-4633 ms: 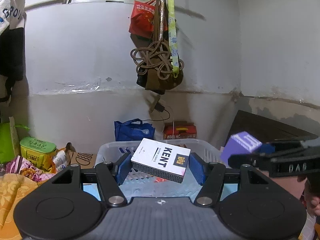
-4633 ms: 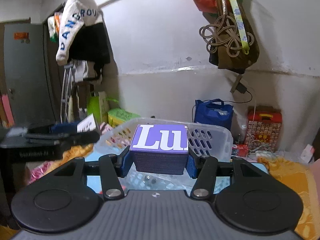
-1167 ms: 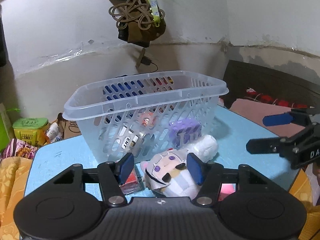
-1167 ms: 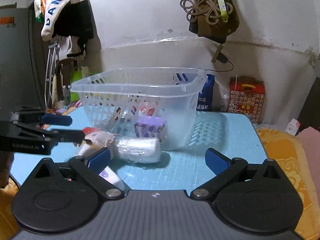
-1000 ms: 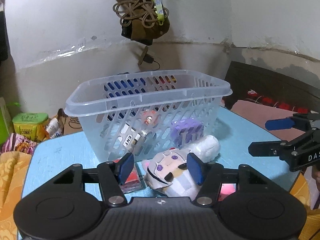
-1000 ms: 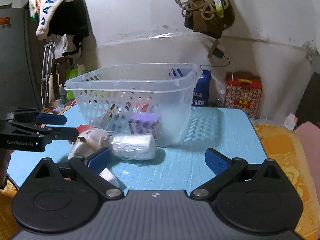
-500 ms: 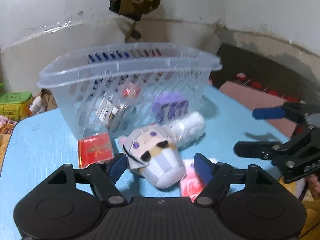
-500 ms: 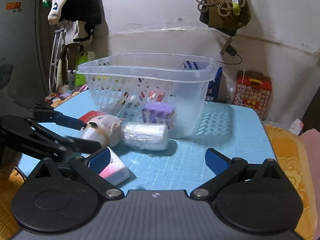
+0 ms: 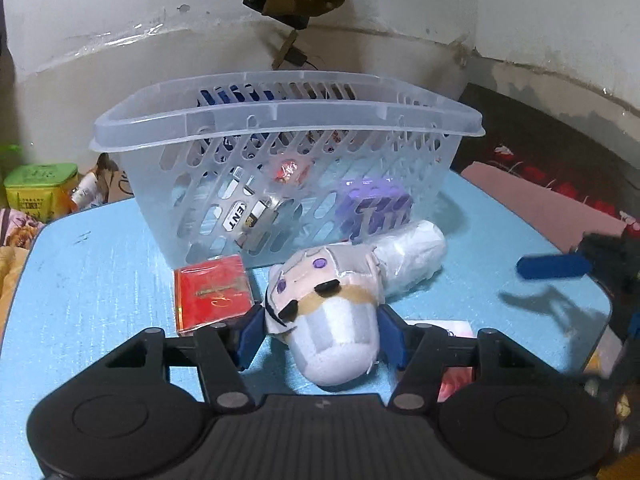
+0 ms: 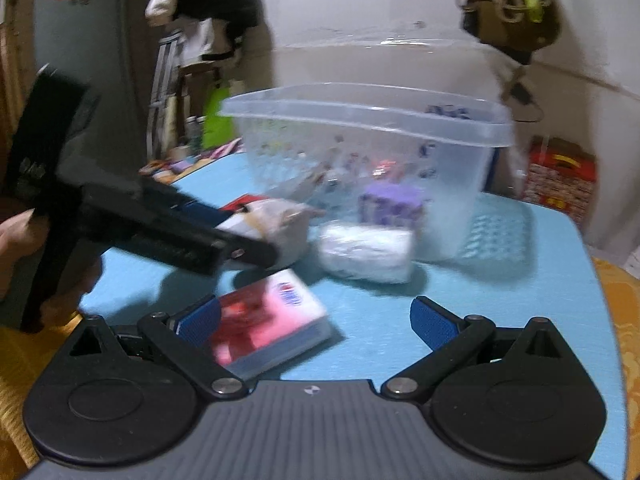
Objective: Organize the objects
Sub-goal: 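Grasp the plush doll with the left gripper while the right grasps the pink tissue pack, then lift the plush doll and pink tissue pack toward the basket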
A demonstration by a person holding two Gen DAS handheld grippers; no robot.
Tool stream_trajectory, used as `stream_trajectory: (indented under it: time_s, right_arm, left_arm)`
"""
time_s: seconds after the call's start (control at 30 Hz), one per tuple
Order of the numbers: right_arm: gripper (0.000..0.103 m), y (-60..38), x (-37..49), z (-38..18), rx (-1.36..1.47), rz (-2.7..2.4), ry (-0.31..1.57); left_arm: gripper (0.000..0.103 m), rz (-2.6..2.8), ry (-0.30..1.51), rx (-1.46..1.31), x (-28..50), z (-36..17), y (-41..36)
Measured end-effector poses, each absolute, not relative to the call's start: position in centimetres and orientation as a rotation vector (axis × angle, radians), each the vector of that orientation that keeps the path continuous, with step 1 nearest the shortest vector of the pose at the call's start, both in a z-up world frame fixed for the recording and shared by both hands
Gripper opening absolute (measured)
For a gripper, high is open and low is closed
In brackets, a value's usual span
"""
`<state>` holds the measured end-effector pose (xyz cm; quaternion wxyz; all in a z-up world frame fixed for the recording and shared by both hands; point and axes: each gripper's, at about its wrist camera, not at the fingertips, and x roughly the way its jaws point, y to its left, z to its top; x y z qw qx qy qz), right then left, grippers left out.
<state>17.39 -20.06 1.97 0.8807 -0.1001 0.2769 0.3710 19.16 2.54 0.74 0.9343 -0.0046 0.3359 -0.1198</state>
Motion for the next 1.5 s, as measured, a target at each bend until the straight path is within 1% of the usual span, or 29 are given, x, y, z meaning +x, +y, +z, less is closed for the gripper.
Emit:
stream_trajectory:
  time_s: [0.13,0.3,0.33,0.37,0.43,0.5,0.53,0.63,0.67,0.8,0.9,1.1,1.3,1.5]
  right_arm:
    - [0.103,-18.6,17.0,1.2,-0.232,0.803,0.588]
    - [0.102,-16.9,16.9,-0.4,-0.293,0.807,0.634]
    - [0.097,-16.7,16.8,-0.7,-0.307,0.809,0.64]
    - [0.096,-16.6,16.7,-0.9,-0.316,0.811,0.642]
    - [0.088,-16.8,16.5,-0.7,-0.31,0.822,0.635]
    - [0.087,-17.0,16.5,-0.5,-0.316,0.817,0.635]
    - [0.087,-17.1,16.5,-0.4,-0.319,0.816,0.638]
    - [0.086,-17.9,16.3,-0.2,-0.337,0.812,0.643]
    - [0.086,-18.2,16.2,-0.2,-0.35,0.801,0.641]
    - [0.086,-20.0,17.4,0.1,-0.316,0.756,0.657]
    - [0.086,-20.8,18.1,0.5,-0.263,0.726,0.666]
    - [0.086,-20.6,17.6,1.6,-0.263,0.694,0.619]
    - [0.086,-21.5,17.8,2.8,-0.198,0.674,0.572]
    - [0.086,-22.3,18.4,3.7,-0.144,0.648,0.538]
  left_arm:
    - [0.064,-0.248,0.686,-0.005,19.4,0.7,2.6]
    - [0.068,-0.246,0.686,0.01,19.3,0.6,2.4]
    - [0.069,-0.245,0.685,0.01,19.4,0.5,2.4]
    - [0.071,-0.244,0.687,0.012,19.4,0.5,2.4]
    - [0.072,-0.243,0.686,0.017,19.4,0.5,2.3]
    - [0.076,-0.238,0.686,0.022,19.5,0.3,2.2]
    - [0.076,-0.237,0.685,0.027,19.6,0.3,2.0]
    - [0.076,-0.24,0.686,0.033,19.7,0.0,1.7]
    - [0.071,-0.243,0.686,0.034,19.8,0.0,1.6]
    - [0.068,-0.238,0.677,0.038,19.7,0.1,1.4]
    - [0.068,-0.224,0.66,0.034,19.6,0.2,1.7]
    - [0.067,-0.229,0.606,-0.004,18.8,1.6,2.6]
    - [0.068,-0.235,0.537,0.0,17.8,3.0,2.6]
    - [0.068,-0.235,0.511,-0.001,17.7,3.8,2.7]
